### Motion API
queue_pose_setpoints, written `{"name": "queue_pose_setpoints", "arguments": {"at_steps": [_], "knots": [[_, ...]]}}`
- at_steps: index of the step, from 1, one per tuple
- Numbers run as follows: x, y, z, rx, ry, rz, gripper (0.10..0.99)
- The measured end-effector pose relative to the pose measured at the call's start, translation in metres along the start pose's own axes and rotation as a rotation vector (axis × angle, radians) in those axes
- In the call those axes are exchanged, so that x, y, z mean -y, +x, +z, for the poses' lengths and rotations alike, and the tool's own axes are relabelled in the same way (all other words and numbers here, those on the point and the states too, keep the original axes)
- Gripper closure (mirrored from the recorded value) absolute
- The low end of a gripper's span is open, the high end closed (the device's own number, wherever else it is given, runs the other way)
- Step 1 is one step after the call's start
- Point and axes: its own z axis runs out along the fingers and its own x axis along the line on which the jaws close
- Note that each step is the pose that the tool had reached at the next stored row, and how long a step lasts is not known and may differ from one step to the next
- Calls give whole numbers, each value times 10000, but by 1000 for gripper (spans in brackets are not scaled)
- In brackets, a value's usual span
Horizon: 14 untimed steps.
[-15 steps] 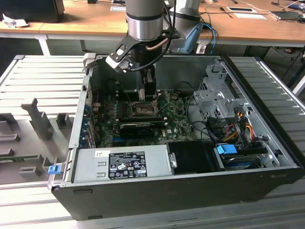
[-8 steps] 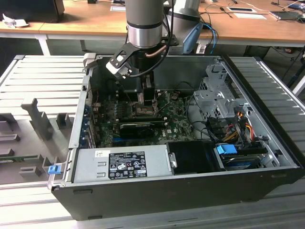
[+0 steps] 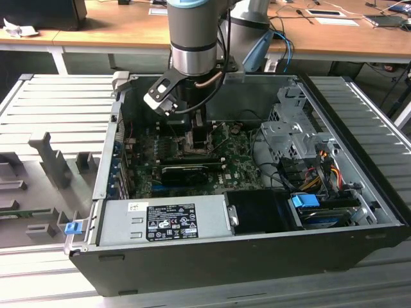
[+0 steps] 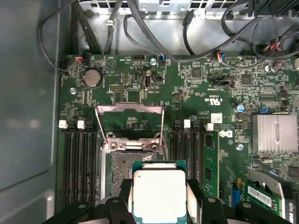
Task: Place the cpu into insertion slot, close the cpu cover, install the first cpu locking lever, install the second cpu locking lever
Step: 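Place the cpu into insertion slot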
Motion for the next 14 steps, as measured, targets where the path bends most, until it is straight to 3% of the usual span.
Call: {"name": "queue_pose_setpoints", "arguments": {"at_steps": [6, 9, 14], "knots": [[13, 39, 120, 0, 0, -1, 545], [23, 99, 204, -2, 0, 0, 545], [40, 150, 281, 14, -3, 184, 545]]}}
